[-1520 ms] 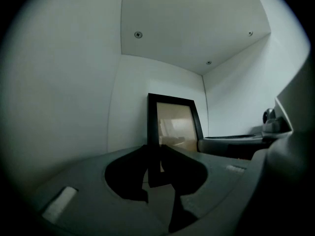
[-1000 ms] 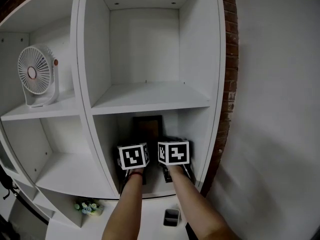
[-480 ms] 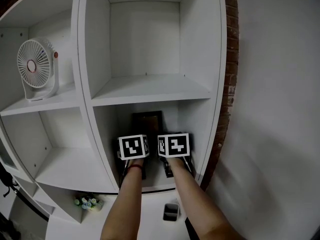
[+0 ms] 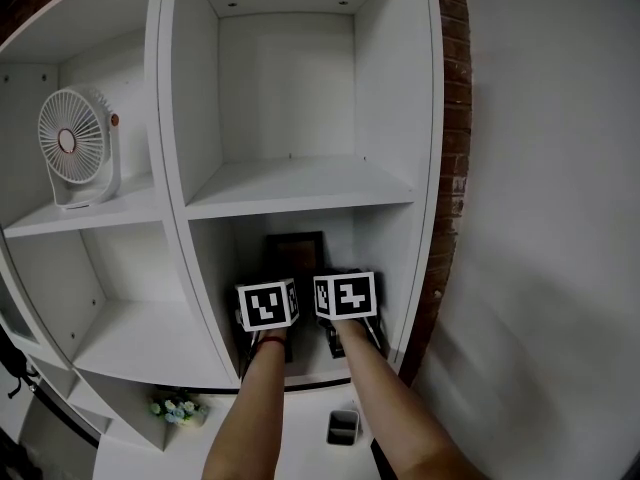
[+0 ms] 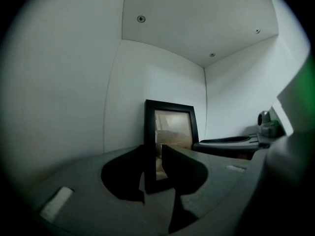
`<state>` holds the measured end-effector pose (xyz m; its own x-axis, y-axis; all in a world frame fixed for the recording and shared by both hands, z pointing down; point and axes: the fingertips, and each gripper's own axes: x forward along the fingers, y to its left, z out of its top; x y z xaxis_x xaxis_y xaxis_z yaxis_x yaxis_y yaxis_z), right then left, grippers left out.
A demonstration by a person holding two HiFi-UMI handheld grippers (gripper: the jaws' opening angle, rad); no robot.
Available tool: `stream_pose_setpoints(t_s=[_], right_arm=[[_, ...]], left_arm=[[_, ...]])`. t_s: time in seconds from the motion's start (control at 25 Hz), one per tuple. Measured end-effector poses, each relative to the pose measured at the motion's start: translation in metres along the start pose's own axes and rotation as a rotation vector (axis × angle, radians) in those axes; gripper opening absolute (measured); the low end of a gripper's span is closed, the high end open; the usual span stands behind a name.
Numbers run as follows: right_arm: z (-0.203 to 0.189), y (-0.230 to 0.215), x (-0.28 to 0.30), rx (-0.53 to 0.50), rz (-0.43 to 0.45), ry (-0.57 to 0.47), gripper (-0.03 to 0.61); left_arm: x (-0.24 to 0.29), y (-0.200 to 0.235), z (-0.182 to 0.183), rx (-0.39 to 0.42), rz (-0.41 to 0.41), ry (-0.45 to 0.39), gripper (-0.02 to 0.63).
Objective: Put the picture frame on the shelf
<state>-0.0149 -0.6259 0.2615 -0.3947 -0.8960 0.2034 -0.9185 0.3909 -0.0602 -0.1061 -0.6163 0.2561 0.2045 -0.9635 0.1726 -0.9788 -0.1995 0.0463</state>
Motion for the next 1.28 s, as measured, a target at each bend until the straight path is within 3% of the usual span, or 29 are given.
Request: stream_pose_setpoints(t_s=[0.28, 0.6, 0.96, 1.28], right_arm=[[0.006, 0.003, -0.007, -0.023, 0.007, -0.062, 0.121], [0.006, 0.007, -0.008, -0.03, 0.022, -0.064, 0.127], [0.021, 0.018, -0.023, -0.059, 0.043, -0.184, 0.129], [0.036, 0.027, -0.049, -0.094, 0.06, -0.3, 0.127]], left_arm=[[-0.005, -0.003, 0.005, 0.024, -0.008, -0.044, 0.101], [-0.007, -0.007, 0.007, 0.032, -0.02, -0.061, 0.123], [-0.037, -0.022, 0.036, 0.094, -0.024, -0.265, 0.13], [-0.059, -0.036, 0.044, 0.12, -0.058, -0.347, 0.13]])
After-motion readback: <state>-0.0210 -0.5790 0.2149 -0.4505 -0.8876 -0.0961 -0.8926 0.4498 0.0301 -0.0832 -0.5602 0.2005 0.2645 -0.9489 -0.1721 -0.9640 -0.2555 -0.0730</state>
